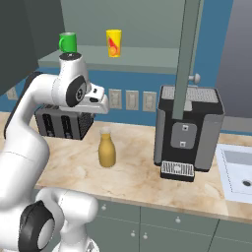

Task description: There is a tray on the dining counter. Grab the cup, mug, and pitcher and place them on the tray. The pitcher may be placed next to the tray if it cannot fit the tray.

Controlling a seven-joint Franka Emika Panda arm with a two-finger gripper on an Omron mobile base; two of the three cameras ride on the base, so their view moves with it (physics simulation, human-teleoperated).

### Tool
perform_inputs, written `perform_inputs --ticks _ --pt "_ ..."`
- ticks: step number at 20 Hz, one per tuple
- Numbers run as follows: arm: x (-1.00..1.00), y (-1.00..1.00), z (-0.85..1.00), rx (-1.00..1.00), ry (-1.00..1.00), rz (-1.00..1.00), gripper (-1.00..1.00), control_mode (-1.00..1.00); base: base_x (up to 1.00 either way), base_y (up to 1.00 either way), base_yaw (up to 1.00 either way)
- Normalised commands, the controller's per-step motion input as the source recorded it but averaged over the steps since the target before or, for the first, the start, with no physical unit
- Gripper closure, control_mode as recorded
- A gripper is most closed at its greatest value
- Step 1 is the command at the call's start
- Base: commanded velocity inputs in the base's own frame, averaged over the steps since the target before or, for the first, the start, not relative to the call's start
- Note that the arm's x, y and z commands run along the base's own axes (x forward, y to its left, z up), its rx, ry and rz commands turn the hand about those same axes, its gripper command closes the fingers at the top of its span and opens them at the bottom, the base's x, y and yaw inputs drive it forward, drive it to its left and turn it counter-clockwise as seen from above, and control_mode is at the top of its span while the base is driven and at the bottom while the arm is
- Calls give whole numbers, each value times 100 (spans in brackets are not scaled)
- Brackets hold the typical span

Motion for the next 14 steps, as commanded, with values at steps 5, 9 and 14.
perform_inputs --ticks 5,9,14 --pt "-4 0 12 0 0 -2 -100 -100 0 0 0" --pt "-27 -16 39 4 0 -14 -100 -100 0 0 0" --pt "-13 -8 50 4 0 -27 -100 -100 0 0 0"
